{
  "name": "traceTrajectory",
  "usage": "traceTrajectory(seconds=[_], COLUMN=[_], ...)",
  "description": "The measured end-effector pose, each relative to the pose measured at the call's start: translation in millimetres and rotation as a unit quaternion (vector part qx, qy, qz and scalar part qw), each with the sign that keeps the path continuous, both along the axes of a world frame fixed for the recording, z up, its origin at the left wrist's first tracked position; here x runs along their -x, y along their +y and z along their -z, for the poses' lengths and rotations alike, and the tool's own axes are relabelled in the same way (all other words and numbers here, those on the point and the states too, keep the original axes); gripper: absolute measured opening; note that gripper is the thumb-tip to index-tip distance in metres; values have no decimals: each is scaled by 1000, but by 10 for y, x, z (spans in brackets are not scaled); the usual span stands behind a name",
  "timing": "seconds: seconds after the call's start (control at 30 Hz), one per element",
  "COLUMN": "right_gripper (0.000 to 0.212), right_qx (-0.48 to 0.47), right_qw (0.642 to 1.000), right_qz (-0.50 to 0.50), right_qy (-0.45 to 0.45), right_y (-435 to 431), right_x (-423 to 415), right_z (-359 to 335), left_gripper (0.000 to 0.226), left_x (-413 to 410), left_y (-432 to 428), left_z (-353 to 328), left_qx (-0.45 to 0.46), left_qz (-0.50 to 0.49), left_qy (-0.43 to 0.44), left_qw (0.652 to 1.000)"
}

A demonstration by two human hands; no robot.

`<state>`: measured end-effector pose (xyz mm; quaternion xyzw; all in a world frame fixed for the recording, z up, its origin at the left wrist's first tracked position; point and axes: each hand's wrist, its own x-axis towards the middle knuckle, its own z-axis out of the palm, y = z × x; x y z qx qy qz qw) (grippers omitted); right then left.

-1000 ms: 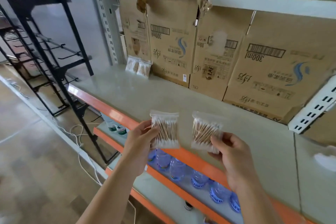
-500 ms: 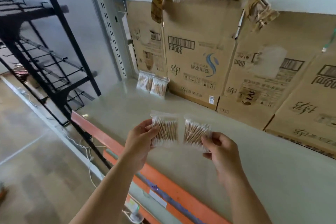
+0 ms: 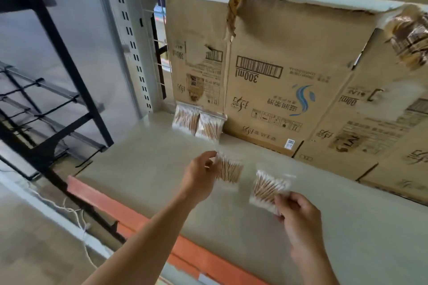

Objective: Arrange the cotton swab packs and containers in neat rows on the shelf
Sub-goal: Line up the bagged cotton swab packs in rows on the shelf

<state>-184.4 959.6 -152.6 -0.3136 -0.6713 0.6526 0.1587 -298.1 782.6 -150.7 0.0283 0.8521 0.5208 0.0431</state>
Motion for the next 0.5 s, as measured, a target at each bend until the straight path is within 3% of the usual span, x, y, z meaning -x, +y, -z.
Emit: traceTrajectory(seconds=[0.2,0.33,0.5], right_gripper=[9,5,3], right_qx=[-128,-159,-180], right_qw=[989,983,979], right_qz=[52,62,70], right_qy=[-58,-73,-72], right_y=[-321,-286,-173], right_x=[127,285,612], right_z=[116,62,21], left_gripper=[58,48,33], left_x=[124,265,504], left_y=[-133,-111,-44], left_z=[157,208,133], left_qx=[-1,-17,27], left_qz=[165,150,119], left_qy=[-15,-5,49], left_qw=[986,989,991])
